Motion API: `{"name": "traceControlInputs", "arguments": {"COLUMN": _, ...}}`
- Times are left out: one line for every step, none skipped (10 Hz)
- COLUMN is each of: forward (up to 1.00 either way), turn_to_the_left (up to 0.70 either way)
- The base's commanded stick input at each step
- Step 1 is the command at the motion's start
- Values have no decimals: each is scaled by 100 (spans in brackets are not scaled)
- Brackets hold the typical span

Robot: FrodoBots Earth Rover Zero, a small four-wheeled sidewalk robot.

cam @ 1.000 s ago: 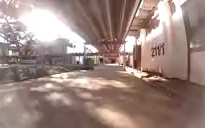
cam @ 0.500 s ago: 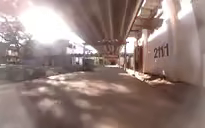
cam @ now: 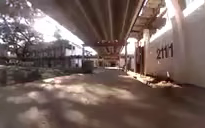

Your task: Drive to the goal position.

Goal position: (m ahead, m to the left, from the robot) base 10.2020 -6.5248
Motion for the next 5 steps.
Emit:
{"name": "traceControlInputs", "arguments": {"forward": 70, "turn_to_the_left": 0}}
{"name": "traceControlInputs", "arguments": {"forward": 70, "turn_to_the_left": 0}}
{"name": "traceControlInputs", "arguments": {"forward": 70, "turn_to_the_left": 0}}
{"name": "traceControlInputs", "arguments": {"forward": 70, "turn_to_the_left": 0}}
{"name": "traceControlInputs", "arguments": {"forward": 70, "turn_to_the_left": 0}}
